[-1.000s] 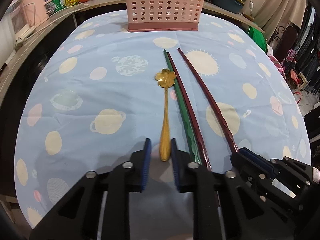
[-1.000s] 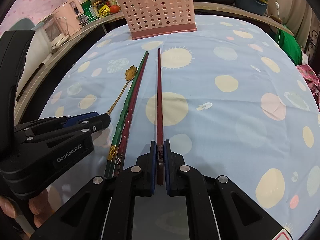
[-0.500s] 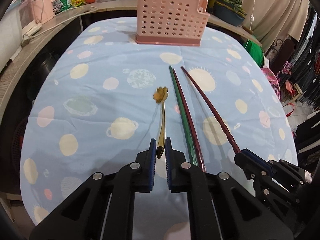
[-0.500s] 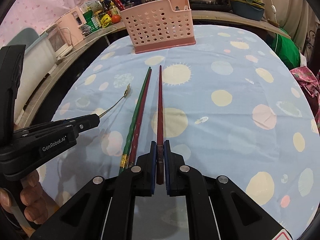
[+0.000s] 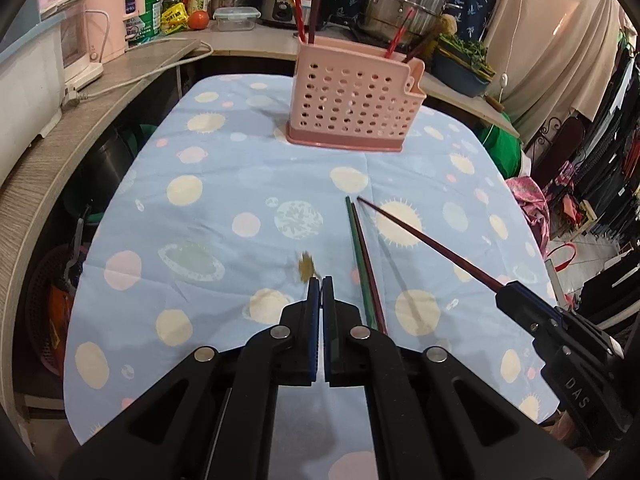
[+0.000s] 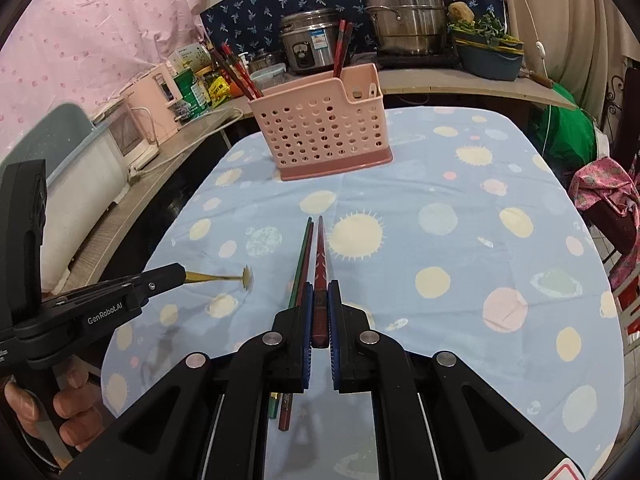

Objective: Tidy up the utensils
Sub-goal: 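Lift the spoon and chopstick and carry them above the pink holder with both tools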

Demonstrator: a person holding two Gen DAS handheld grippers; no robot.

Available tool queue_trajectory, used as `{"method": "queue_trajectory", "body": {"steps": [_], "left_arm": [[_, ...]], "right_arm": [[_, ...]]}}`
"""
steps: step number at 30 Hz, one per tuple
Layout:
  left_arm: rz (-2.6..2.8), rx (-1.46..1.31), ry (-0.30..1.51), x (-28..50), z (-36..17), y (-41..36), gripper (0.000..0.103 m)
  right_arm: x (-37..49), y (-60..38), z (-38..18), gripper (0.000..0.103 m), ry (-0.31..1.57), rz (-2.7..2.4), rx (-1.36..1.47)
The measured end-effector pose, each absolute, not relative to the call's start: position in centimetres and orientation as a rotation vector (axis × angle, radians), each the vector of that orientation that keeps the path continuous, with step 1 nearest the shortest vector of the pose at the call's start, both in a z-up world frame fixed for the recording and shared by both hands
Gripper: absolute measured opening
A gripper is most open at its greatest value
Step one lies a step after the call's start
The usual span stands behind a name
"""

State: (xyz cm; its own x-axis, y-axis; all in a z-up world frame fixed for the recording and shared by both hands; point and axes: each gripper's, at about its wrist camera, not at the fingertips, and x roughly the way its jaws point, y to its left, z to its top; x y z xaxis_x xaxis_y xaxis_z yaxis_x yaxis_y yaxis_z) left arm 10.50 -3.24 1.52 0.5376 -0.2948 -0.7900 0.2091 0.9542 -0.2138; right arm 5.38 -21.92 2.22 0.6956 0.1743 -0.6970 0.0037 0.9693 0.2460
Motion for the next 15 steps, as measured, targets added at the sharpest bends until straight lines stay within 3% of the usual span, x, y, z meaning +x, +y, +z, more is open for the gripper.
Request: {"method": "queue_trajectory", "body": {"steps": [15], "left_arm": [[-0.289,-0.148,0.851,14.0,7.3,-2.2,0.001]], "right_arm": [[8.8,-23.3,8.1,0.007,0.659,0.100,0.251]]}}
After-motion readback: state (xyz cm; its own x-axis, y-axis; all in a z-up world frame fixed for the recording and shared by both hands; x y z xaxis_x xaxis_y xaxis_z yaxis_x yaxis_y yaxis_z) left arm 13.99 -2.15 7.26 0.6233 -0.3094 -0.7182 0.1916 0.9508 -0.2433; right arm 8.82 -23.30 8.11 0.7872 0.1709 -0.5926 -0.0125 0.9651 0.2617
